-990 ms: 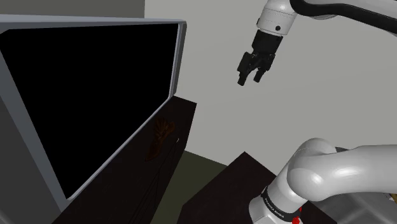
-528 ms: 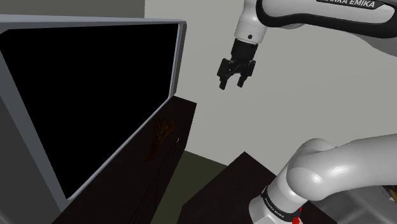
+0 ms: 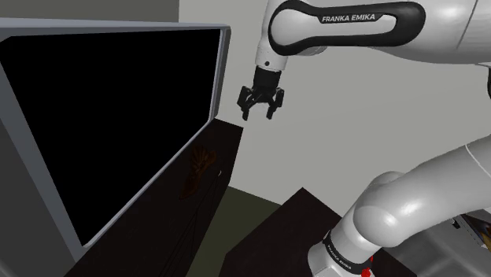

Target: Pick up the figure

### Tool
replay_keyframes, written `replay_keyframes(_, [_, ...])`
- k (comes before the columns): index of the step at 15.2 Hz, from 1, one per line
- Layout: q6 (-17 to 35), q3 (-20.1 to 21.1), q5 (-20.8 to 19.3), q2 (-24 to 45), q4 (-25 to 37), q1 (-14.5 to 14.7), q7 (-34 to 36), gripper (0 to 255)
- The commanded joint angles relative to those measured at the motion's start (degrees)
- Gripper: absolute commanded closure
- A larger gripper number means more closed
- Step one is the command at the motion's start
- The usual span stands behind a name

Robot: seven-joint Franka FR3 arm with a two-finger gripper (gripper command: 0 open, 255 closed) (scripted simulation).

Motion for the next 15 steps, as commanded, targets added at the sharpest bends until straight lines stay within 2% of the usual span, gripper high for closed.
replay_keyframes(1, [2.1, 0.7, 0.3, 4.8, 2.1, -0.3, 2.3, 0])
replay_keyframes(8, [8.0, 1.7, 0.6, 20.2, 9.3, -0.9, 9.1, 0])
replay_keyframes(15, [11.3, 1.3, 0.7, 36.1, 19.8, -0.7, 15.1, 0])
